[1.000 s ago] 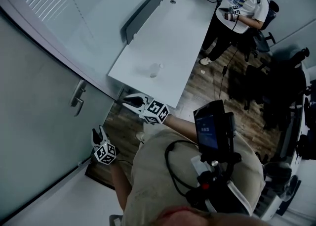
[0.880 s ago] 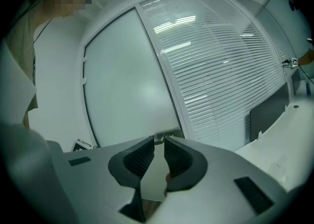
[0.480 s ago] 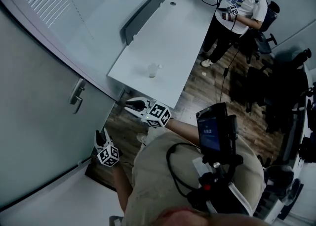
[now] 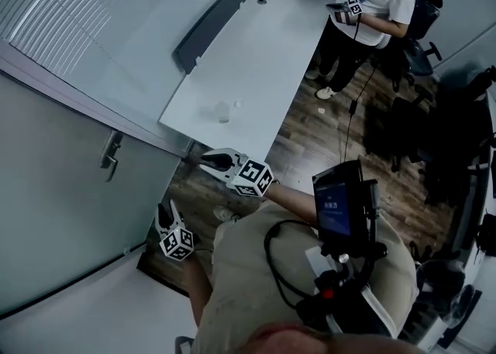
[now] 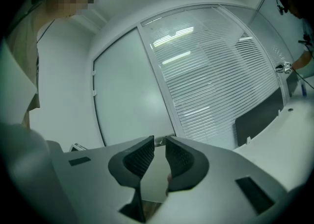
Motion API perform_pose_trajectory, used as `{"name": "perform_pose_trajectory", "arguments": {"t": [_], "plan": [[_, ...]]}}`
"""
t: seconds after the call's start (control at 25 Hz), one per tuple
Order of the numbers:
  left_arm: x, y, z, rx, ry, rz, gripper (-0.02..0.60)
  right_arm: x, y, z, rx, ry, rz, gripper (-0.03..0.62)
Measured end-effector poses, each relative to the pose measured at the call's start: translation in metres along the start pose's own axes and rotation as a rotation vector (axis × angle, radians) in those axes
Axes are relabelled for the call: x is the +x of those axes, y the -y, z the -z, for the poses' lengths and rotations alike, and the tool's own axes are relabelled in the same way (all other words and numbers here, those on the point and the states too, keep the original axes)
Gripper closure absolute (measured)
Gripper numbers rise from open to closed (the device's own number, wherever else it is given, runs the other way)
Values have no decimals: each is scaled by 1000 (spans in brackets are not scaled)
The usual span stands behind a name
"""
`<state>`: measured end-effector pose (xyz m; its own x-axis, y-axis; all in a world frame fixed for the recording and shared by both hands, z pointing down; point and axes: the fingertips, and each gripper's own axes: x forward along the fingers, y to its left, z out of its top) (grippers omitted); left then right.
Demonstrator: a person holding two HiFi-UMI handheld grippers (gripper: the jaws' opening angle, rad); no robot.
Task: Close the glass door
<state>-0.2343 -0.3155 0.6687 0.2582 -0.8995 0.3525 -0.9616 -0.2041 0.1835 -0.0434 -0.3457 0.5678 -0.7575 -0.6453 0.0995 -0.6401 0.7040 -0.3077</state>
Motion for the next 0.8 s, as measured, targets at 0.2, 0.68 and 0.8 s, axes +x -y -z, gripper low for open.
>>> {"name": "perform_pose_trajectory", "arguments": {"t": [0.2,0.68,0.8], "plan": [[-12,61,18,14,-10,9,393,-64,20,16,32,-15,8,526],[-109,143,91,-25,-66,-112,393,-163,2,66,77,-80,-109,526],[-143,143,103,-49,-59,-163,393,-171,-14,73,70,-98,-142,526]]}}
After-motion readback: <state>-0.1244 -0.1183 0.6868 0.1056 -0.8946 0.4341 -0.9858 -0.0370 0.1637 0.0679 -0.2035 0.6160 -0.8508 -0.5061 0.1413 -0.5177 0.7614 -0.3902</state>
